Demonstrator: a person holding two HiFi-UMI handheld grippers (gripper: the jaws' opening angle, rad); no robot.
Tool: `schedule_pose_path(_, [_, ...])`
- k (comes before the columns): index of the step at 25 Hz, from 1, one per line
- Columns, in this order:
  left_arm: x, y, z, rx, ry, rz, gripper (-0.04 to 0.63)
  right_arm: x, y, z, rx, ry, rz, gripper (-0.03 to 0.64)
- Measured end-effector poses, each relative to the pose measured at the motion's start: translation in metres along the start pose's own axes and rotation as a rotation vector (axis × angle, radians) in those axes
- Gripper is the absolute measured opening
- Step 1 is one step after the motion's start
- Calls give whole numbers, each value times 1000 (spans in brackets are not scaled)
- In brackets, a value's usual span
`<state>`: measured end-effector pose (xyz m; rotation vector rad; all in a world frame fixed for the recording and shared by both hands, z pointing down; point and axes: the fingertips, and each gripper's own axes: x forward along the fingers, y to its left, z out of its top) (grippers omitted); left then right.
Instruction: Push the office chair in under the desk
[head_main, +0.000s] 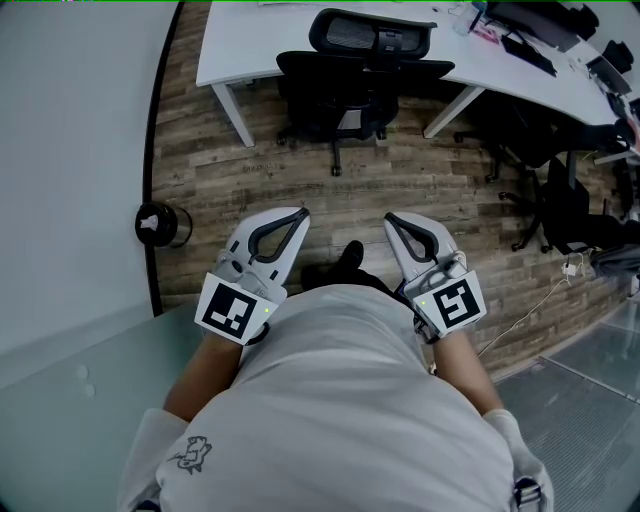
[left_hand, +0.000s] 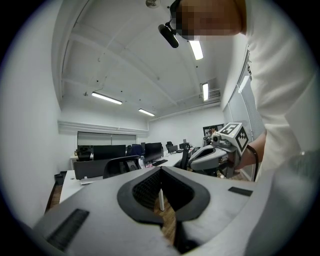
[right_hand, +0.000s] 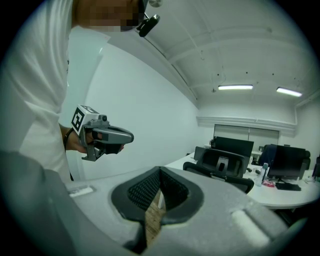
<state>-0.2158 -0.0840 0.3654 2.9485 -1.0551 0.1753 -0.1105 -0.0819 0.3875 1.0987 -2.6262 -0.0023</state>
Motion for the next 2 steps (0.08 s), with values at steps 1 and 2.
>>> schedule_pose_path(1, [0,-2,1,-1,-1,0,-2,-2,0,0,-1,0,0,3])
schedule_pose_path(2, [0,-3,1,-2,-1,-1,-2,-3,0,0,-2,0,0,3])
